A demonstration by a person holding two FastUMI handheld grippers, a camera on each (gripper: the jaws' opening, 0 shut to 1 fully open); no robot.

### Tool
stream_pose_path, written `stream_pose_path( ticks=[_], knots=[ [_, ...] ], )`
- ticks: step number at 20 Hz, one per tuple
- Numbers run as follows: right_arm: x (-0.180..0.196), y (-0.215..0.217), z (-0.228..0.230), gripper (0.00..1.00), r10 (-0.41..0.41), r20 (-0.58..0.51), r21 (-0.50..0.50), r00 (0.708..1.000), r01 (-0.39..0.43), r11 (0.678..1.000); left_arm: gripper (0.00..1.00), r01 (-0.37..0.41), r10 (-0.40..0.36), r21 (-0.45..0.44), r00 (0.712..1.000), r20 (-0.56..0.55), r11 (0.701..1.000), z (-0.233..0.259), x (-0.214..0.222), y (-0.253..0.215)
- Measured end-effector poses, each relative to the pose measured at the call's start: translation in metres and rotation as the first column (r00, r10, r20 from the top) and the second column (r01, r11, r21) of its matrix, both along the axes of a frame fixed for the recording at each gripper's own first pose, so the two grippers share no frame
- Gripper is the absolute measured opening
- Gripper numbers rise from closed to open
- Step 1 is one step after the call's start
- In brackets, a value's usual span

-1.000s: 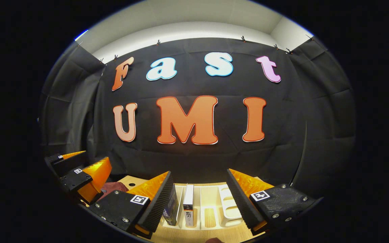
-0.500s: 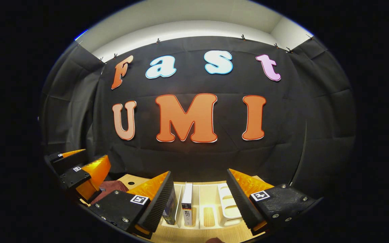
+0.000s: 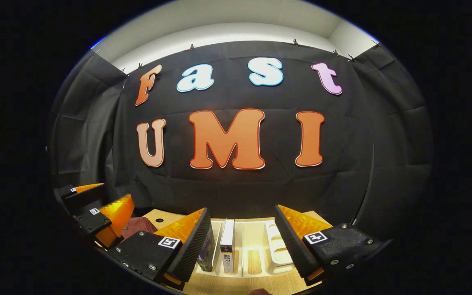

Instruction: Open the schoolbag, grab two books from the bookshelf and put them into the schoolbag.

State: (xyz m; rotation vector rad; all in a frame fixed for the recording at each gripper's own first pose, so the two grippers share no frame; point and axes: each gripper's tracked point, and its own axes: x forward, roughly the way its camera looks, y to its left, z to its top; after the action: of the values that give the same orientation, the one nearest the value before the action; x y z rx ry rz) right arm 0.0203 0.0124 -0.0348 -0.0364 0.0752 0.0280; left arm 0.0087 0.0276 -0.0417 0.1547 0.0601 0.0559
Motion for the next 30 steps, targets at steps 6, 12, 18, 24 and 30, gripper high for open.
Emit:
stream_pose_path(
  ticks=[6, 12, 18, 24, 30],
  knots=[
    [0.003, -0.008, -0.018, 0.94, -0.015, -0.040, -0.002, 0.999, 0.014, 1.000, 0.94, 0.012, 0.015, 0.178, 0.988, -0.151, 0.984, -0.070, -0.009, 0.016],
    [0.008, -0.021, -0.041, 0.94, -0.033, -0.079, -0.030, 0.996, 0.031, 0.999, 0.96, 0.082, 0.035, 0.364, 0.952, -0.304, 0.928, -0.150, -0.031, 0.033],
    [0.016, -0.036, -0.052, 0.94, -0.064, -0.081, -0.047, 0.995, 0.061, 0.997, 0.96, 0.174, 0.101, 0.503, 0.876, -0.471, 0.846, -0.240, -0.065, 0.062],
    [0.023, -0.042, -0.066, 0.94, -0.085, -0.118, -0.088, 0.989, 0.075, 0.993, 0.98, 0.283, 0.163, 0.565, 0.774, -0.611, 0.775, -0.316, -0.076, 0.095],
    [0.028, -0.035, -0.070, 0.94, -0.070, -0.125, -0.092, 0.990, 0.058, 0.994, 0.97, 0.301, 0.250, 0.600, 0.706, -0.663, 0.742, -0.359, -0.103, 0.115]
  ],
)
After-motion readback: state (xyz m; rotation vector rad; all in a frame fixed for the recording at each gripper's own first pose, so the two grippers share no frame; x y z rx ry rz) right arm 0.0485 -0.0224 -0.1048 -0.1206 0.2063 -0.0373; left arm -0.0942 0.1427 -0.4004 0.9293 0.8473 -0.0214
